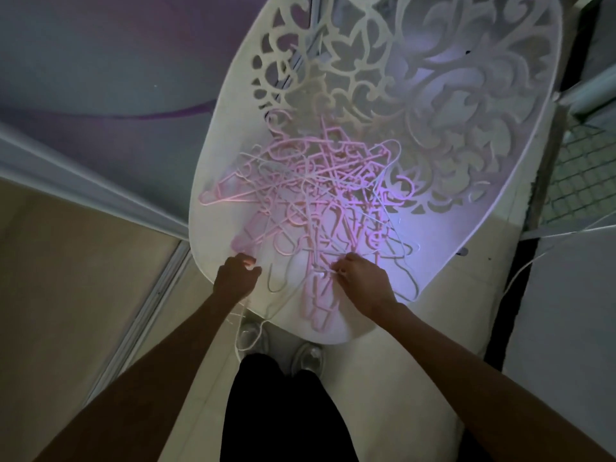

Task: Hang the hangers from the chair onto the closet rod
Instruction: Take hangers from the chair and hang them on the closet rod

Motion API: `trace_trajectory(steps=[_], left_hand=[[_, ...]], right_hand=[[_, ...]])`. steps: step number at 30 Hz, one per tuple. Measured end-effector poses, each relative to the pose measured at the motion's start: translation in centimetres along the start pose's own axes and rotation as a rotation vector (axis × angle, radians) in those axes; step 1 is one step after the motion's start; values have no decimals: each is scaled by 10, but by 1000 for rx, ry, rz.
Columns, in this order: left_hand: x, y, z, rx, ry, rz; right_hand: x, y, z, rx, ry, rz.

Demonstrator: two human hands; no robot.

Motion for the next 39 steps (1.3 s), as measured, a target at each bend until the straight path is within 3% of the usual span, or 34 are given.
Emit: trace_trajectory(steps=[3, 7, 11, 14, 16, 19, 22, 25, 27, 29, 31, 32, 36, 39], left_hand=[[-2, 2, -2, -26, 8, -190], [-16, -4, -9, 107, -44, -350], [-44, -19, -20, 256, -96, -166], [-60, -39, -23, 280, 57, -173], [-62, -56, -20, 290, 154, -54], [-60, -64, -15, 172, 213, 194], [-74, -64, -17, 30, 47, 36], [-88, -55, -12, -49, -60, -154], [-90, -40, -4, -96, -4, -272], [-93, -25, -1, -129, 49, -386], [-96, -14, 0, -117, 45, -459], [-97, -10, 0, -112, 45, -485], [-87, 11, 0, -109, 66, -582], [-75, 23, -6, -78, 135, -663]], right_hand=[[-14, -5, -2, 14, -58, 68], [-35, -5, -3, -57, -117, 95], [-60, 11, -3, -264, -265, -31], [-71, 31, 8, -347, -316, -109], [-74, 47, 20, -381, -322, -143], [-80, 75, 41, -416, -347, -193], [-92, 109, 51, -537, -386, -221], [-115, 129, 50, -669, -477, 6], [-130, 111, 50, -557, -602, 155], [-132, 67, 52, -234, -648, 283], [-117, 28, 49, 78, -551, 299], [-107, 20, 46, 140, -474, 255], [-50, 43, 36, -49, -40, -35], [-15, 48, 45, 0, 140, -220]])
Point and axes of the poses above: each hand's wrist, its own z-axis towards the middle knuckle, its own x-axis out of the palm, y = z × x, the point moved 5 cm from there along z, towards the middle knuckle, and after that the axes turned 15 degrees about z, right-handed, at the moved point
